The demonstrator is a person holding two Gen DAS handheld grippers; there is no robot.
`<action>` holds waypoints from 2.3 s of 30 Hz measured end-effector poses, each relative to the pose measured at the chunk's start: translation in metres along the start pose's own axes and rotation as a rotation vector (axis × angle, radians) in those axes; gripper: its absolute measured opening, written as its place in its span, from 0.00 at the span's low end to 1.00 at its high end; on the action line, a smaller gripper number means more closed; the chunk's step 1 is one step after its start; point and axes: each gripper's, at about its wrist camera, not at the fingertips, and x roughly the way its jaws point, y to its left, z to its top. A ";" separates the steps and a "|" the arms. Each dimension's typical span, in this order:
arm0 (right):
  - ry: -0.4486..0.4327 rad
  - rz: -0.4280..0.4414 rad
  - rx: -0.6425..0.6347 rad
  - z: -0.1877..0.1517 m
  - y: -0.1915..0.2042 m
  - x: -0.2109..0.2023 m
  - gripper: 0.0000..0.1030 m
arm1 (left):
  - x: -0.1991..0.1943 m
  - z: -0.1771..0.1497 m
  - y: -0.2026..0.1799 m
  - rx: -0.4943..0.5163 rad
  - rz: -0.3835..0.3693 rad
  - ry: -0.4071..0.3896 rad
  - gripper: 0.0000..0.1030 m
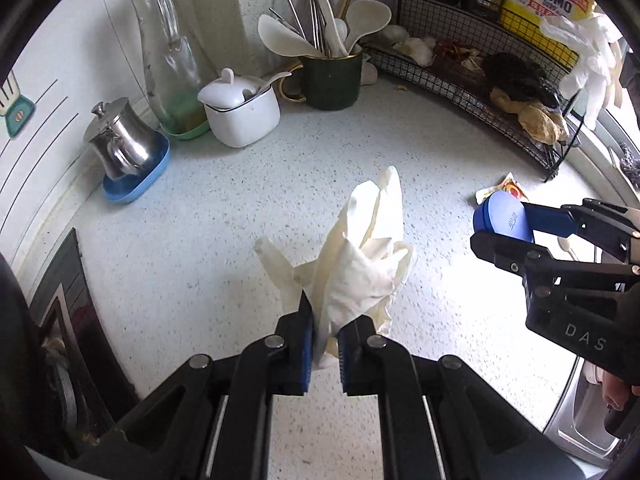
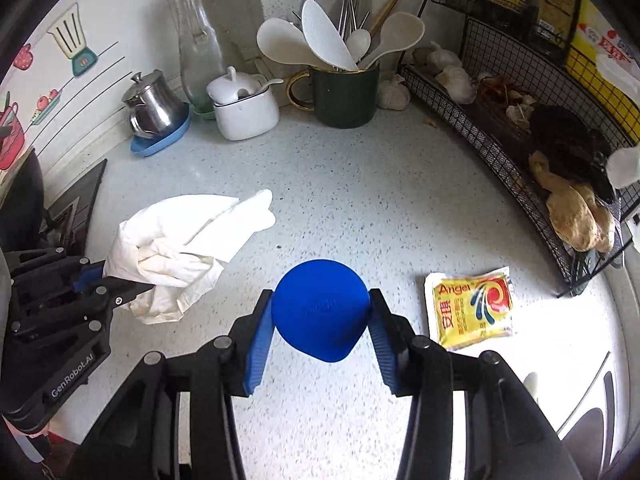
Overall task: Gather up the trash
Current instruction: 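Carry the glove and blue cap down toward the red bucket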
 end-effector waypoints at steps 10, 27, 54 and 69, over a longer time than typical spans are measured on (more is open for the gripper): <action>-0.038 0.031 -0.048 -0.042 0.015 -0.044 0.42 | -0.059 -0.057 -0.022 0.011 -0.013 -0.046 0.08; -0.050 -0.017 -0.032 -0.151 0.084 -0.105 0.42 | -0.125 -0.194 -0.007 0.042 -0.072 -0.059 0.08; 0.263 0.007 -0.071 -0.330 0.146 0.033 0.42 | 0.019 -0.413 0.004 -0.109 -0.125 0.273 0.08; 0.399 0.053 -0.059 -0.404 0.144 0.253 0.42 | 0.216 -0.482 0.024 -0.182 -0.053 0.359 0.08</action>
